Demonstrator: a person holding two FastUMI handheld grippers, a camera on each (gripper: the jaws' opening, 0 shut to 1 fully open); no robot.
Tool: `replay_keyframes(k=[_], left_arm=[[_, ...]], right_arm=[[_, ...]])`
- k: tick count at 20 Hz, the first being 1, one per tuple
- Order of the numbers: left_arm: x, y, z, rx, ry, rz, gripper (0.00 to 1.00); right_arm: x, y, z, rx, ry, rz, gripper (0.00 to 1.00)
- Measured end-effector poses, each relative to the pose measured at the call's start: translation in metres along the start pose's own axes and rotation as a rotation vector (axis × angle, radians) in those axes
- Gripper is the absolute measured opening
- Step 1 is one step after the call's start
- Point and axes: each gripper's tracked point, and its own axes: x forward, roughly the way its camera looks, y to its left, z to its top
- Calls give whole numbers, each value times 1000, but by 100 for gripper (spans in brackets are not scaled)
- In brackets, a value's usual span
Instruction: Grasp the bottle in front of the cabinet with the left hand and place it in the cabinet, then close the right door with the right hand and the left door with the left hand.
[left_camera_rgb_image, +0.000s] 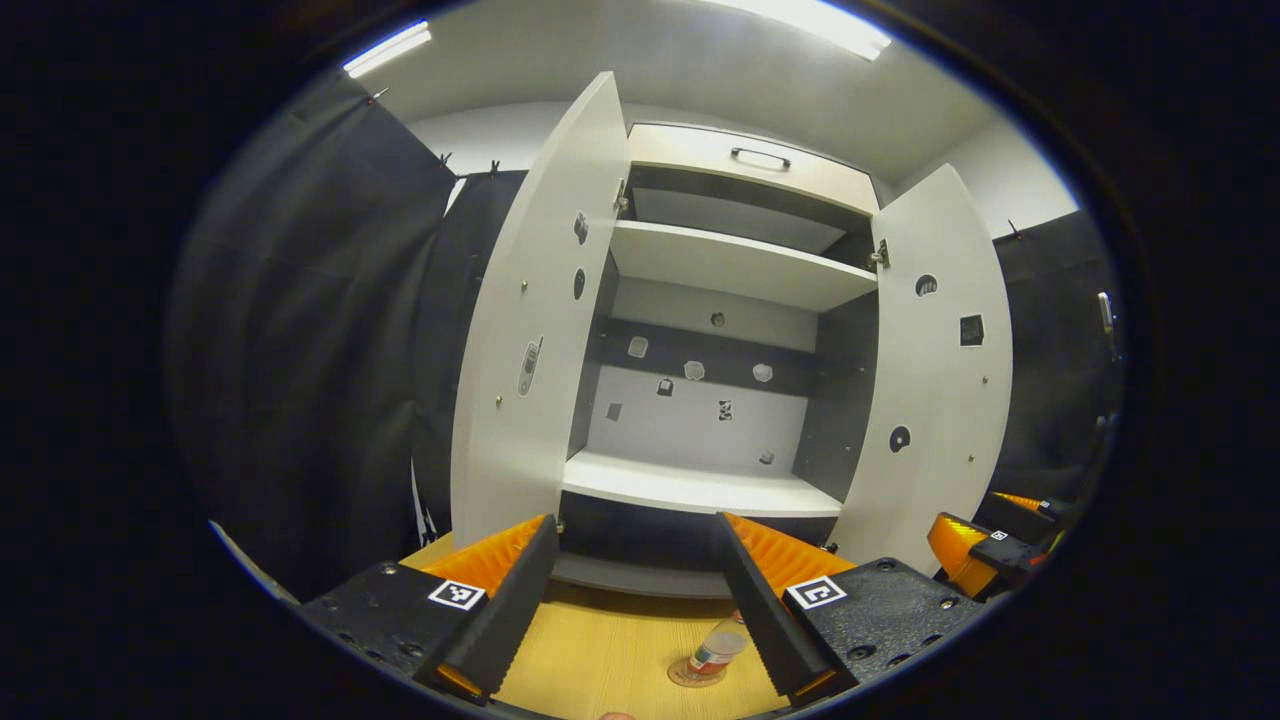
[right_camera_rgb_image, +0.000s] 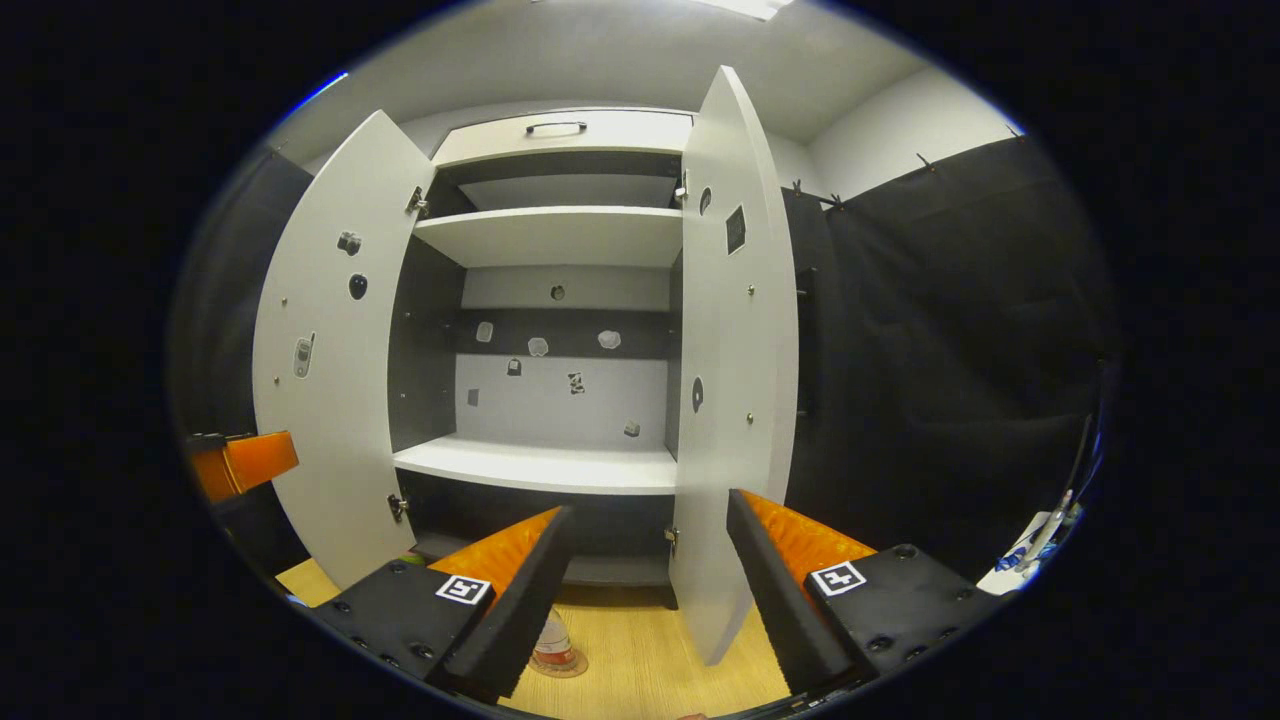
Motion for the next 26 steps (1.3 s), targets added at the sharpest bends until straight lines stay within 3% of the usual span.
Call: replay_keyframes(k=[1,3,4,5,6,14,26], left_arm=[[2,-2,-6,-4,11,-6,94],[5,-6,-19,-7,36,-16,94],[6,-9,-25,-6,48,-23,94],[9,-12,-31,-5,58,-33,94],[10,-16,-37,-2,64,-48,94],[29,-52,-117,6,204,-145,95],[46,-71,-238,71,430,-214,95]], right_arm=[[-1,0,0,-2,2,-2,100],[-2,0,0,-3,3,-2,100],[-3,0,0,-2,4,-1,92],[-4,0,-1,-2,6,-1,92],[-5,-1,-1,-3,8,-3,100],[-7,-13,-5,-15,14,-34,100],[-9,-29,-14,-38,36,-90,100]])
